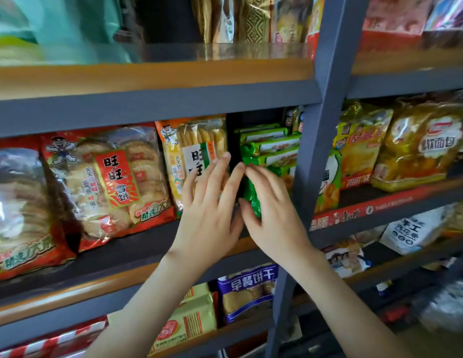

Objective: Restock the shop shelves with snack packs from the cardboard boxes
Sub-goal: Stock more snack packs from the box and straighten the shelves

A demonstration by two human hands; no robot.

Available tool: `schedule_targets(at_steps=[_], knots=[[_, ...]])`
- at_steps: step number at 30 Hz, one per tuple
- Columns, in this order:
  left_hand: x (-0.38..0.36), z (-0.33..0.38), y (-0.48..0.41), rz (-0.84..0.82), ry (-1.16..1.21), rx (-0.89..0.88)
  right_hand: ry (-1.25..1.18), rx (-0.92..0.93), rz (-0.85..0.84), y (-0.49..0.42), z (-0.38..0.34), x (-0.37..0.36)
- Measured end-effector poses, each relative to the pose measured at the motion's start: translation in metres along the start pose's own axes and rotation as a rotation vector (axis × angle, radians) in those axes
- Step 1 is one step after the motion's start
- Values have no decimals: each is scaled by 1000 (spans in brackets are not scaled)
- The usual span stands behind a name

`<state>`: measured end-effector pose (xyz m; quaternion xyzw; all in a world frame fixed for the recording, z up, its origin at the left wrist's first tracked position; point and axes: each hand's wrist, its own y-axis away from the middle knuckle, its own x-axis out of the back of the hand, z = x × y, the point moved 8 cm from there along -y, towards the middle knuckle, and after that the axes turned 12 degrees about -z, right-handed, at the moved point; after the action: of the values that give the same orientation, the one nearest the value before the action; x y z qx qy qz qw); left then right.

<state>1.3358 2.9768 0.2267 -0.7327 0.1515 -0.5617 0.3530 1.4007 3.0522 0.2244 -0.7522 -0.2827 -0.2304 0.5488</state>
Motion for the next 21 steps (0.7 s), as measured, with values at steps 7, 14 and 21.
schedule_targets(at_steps=[7, 14, 21], knots=[[10, 86, -33, 137, 165, -72, -124, 250, 100, 19, 46, 68], [-41, 170, -89, 67, -60, -6, -214, -117, -114, 8, 185, 100], [-103, 163, -113, -212, -305, 297, -248, -167, -493, 11, 230, 60]])
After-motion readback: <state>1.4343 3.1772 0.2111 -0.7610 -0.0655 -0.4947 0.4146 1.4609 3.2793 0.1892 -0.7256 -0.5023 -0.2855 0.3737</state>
